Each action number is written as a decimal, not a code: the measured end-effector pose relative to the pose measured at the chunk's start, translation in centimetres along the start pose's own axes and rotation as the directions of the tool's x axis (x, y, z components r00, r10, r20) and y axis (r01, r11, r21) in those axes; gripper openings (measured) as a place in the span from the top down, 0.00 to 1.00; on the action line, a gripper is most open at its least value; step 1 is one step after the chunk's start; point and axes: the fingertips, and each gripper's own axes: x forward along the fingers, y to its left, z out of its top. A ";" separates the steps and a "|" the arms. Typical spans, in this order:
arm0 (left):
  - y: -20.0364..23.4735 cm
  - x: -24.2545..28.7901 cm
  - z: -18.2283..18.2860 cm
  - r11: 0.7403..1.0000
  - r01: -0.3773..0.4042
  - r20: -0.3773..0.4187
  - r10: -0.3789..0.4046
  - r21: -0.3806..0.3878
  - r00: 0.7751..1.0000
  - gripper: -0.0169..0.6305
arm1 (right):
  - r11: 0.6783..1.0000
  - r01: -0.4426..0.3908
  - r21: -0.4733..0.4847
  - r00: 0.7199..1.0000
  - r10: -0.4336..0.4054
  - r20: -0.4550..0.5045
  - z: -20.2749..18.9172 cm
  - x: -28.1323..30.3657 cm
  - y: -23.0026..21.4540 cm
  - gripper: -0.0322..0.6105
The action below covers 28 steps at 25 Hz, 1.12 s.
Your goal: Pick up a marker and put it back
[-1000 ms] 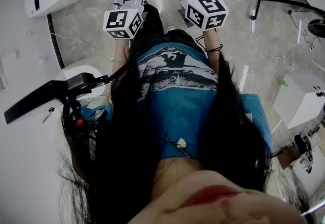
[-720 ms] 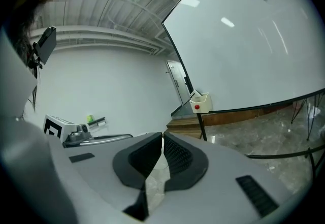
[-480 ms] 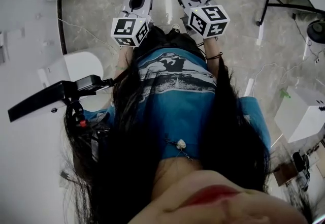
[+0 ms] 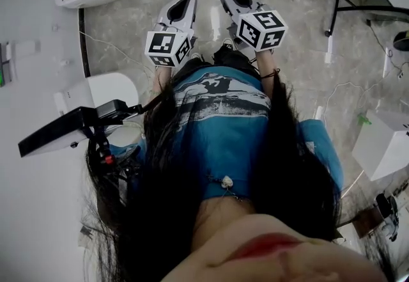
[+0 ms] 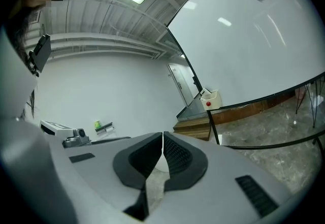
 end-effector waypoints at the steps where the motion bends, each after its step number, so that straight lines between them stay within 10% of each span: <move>1: -0.1 0.1 0.0 1.000 -0.001 -0.002 0.001 0.001 1.000 0.97 | 1.000 -0.005 0.013 1.000 0.005 0.004 0.1 -0.1 -0.1 0.92; 10: 7.4 -10.1 0.0 1.000 0.016 0.058 -0.015 -0.022 0.998 0.97 | 0.999 0.021 -0.025 1.000 -0.020 0.024 -2.4 4.0 11.6 0.93; 28: 5.5 -9.6 -0.3 0.997 0.075 0.059 -0.073 -0.033 0.996 0.97 | 0.996 0.082 -0.025 0.996 -0.082 0.024 -2.9 1.7 11.1 0.93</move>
